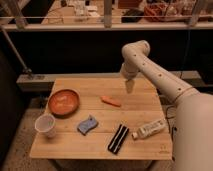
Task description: Move the arm in a circular motion
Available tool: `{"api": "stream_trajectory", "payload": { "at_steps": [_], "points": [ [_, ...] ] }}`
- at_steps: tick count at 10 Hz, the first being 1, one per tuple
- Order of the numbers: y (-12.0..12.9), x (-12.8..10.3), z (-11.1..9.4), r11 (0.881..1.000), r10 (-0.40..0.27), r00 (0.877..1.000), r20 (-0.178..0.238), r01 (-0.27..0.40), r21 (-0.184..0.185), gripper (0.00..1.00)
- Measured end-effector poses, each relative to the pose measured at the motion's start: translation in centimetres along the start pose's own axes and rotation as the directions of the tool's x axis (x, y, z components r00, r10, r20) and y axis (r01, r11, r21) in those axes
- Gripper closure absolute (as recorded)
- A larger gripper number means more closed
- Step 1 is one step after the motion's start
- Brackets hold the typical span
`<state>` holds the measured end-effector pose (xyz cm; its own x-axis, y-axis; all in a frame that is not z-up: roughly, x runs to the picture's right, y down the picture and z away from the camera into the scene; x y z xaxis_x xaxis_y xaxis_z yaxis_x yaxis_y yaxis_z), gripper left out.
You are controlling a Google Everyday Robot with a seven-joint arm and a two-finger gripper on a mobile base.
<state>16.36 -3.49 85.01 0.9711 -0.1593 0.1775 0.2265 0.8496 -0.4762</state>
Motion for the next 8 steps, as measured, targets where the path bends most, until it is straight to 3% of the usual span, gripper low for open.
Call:
{"api": "stream_trajectory", "payload": {
  "at_steps": [2,4,6,8],
  "points": [
    [2.3,4.1,-0.3,0.999,0.053,0.998,-0.035,-0.053,-0.008,0.2],
    [6.5,6.5,-1.1,0.995,0.098,0.994,-0.056,-0.098,-0.008,0.2],
    [11.0,6.5,-1.5,0.993,0.117,0.992,-0.055,-0.118,-0.014,0.2],
    [16.1,4.9,-1.8,0.992,0.121,0.992,-0.034,-0.122,-0.023,0.2]
  ]
}}
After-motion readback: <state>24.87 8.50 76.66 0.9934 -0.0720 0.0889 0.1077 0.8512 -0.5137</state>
